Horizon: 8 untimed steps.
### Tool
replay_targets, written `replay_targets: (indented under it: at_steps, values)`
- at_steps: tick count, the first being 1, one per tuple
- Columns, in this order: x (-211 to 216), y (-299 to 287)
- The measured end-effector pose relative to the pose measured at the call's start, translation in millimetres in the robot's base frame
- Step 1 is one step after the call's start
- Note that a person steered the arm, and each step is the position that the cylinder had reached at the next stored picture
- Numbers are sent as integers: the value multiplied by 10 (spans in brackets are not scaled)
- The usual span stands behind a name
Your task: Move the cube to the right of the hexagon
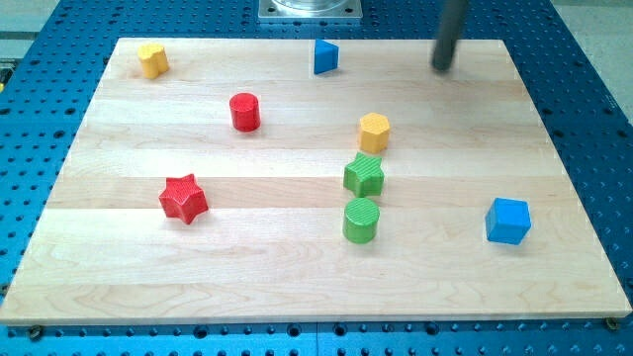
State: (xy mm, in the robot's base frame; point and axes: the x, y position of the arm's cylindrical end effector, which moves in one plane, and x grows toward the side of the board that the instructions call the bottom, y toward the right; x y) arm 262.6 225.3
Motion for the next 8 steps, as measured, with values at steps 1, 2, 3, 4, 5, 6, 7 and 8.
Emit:
replay_targets:
  at_steps: [1, 2, 3, 4, 5, 6, 7, 8]
  values:
    - [672, 418]
    - [1542, 583]
    - [2276, 506]
    - [2816, 292]
    - [3062, 95]
    - [2939, -269]
    - [2656, 120]
    - [1897, -253]
